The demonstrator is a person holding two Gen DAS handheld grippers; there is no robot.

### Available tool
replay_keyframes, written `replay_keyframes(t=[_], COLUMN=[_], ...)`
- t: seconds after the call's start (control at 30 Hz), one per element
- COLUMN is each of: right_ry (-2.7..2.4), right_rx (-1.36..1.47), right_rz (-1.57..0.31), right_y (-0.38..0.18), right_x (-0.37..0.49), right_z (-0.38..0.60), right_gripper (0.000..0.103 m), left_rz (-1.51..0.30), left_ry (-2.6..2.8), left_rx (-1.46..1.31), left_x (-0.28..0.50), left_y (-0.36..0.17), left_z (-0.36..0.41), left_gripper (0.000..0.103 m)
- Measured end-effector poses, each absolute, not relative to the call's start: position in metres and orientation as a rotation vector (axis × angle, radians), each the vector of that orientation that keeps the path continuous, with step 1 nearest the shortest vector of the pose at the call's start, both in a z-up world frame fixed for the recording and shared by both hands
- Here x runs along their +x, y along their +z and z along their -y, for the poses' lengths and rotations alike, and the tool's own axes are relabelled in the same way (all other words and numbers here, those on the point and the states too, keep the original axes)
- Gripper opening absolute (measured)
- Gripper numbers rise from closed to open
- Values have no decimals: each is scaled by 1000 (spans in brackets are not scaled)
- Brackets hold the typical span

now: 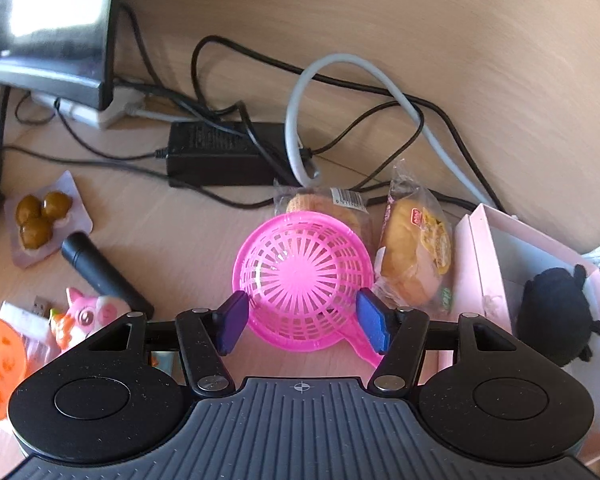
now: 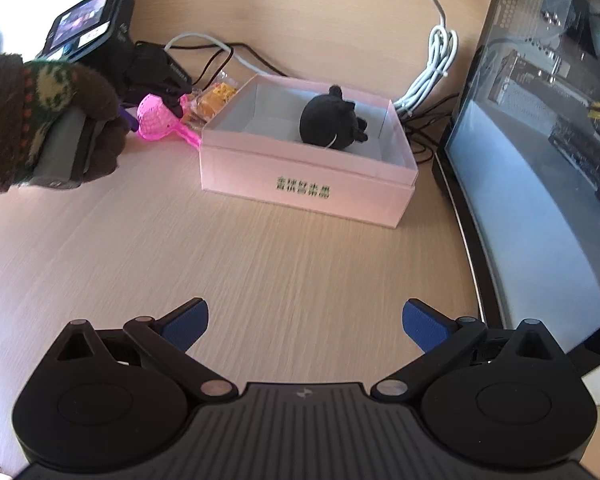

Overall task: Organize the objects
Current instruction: 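Grasp the pink plastic basket with the left tool, then carry the basket with the left tool while the right tool grasps the orange pumpkin toy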

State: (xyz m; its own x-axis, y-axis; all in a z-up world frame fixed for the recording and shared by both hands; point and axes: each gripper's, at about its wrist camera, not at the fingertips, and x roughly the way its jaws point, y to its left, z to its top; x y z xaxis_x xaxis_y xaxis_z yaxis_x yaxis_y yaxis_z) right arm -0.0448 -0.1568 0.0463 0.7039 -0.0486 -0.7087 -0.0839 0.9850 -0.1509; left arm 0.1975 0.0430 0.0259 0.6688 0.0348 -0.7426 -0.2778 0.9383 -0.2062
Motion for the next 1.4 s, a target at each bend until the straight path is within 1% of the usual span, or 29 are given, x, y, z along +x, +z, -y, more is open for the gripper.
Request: replay_keyframes(t=[0.17, 0.27, 0.4, 0.63, 0.73, 0.8, 0.87, 1.0, 1.23, 1.4], right_ry=[15, 1, -10, 52, 84, 93, 97, 104, 72, 88], right_rx=[-164, -137, -109, -117, -123, -110, -98, -86, -57, -62], right_rz=[-798, -798, -789, -747, -727, -745, -746, -740, -789, -782], right_y=[42, 43, 45, 50, 49, 45, 44, 42, 32, 33], right_x=[-51, -48, -35, -12, -7, 0, 1, 0, 6, 2], right_z=[166, 177, 188, 182, 175, 171, 166, 163, 162, 156], right_gripper=[103, 103, 103, 103, 103, 103, 103, 103, 103, 103], left_rz=[-824, -840, -906, -938, -950, -951, -961, -967, -920, -921], left_ry=[165, 132, 67, -84, -111, -102, -100, -97, -127, -131], left_rx=[-284, -259, -205, -26, -108, -227, -259, -168, -42, -55], left_x=[193, 177, 143, 63, 46, 43, 40, 34, 38, 38], left_y=[29, 30, 26, 27, 29, 30, 31, 31, 26, 27], left_z=[-41, -43, -47, -57, -71, -81, -79, -61, -49, -55], left_gripper=[64, 64, 62, 62, 62, 62, 62, 62, 62, 61])
